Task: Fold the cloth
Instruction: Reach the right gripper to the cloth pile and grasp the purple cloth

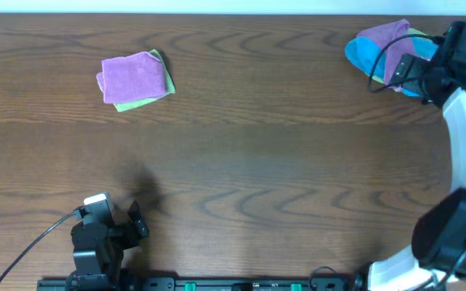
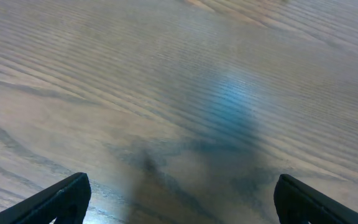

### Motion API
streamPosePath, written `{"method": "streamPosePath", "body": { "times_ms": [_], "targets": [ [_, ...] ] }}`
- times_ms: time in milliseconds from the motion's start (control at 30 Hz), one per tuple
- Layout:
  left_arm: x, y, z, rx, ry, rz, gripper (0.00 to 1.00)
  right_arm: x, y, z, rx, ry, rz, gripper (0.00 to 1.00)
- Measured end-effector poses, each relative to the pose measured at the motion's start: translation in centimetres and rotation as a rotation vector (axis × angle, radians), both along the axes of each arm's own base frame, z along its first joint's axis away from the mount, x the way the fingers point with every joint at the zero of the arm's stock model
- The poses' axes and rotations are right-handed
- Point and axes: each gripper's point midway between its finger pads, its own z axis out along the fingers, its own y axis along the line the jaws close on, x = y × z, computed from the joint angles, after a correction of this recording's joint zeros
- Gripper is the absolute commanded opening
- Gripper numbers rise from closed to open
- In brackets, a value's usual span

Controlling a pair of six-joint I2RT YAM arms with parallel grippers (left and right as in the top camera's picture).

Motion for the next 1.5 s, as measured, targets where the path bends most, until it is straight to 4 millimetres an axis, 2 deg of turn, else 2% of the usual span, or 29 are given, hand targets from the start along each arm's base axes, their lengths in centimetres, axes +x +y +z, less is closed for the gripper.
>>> {"method": "streamPosePath", "body": {
  "times_ms": [333,533,733,867,967,1100,1200,1300,1400,1467,1500],
  "targets": [
    [0.0,0.0,0.0,0.000,0.000,0.000,0.95,2.4,-2.2,-1.0,-0.043,-0.056,-0.052,0.99],
    [0.0,0.0,0.0,0.000,0.000,0.000,0.96,4.4,-3.7,-0.7,0.003,-0.173,-0.169,0.99],
    [0.0,0.0,0.0,0.000,0.000,0.000,0.95,4.7,-5.2,-4.0,0.120,-0.182,-0.339,0.98],
    [0.0,0.0,0.0,0.000,0.000,0.000,0.95,5.7,-4.7,-7.4,0.211,-0.169,-0.386,0.96],
    [0.0,0.0,0.0,0.000,0.000,0.000,0.95,5.9,-4.5,-9.2,0.249,-0.151,-0.410,0.94],
    [0.0,0.0,0.0,0.000,0.000,0.000,0.95,6.2,-4.3,-10.5,0.275,-0.142,-0.426,0.89],
    [0.0,0.0,0.0,0.000,0.000,0.000,0.95,6.7,-4.3,-11.5,0.298,-0.150,-0.436,0.75],
    [0.0,0.0,0.0,0.000,0.000,0.000,0.95,7.2,-4.3,-11.8,0.307,-0.170,-0.438,0.55],
    [0.0,0.0,0.0,0.000,0.000,0.000,0.95,7.6,-4.4,-11.5,0.311,-0.189,-0.436,0.24],
    [0.0,0.0,0.0,0.000,0.000,0.000,0.95,7.7,-4.4,-11.4,0.309,-0.194,-0.426,0.07],
    [0.0,0.0,0.0,0.000,0.000,0.000,0.95,7.7,-4.4,-11.5,0.308,-0.193,-0.425,0.01]
  ]
}}
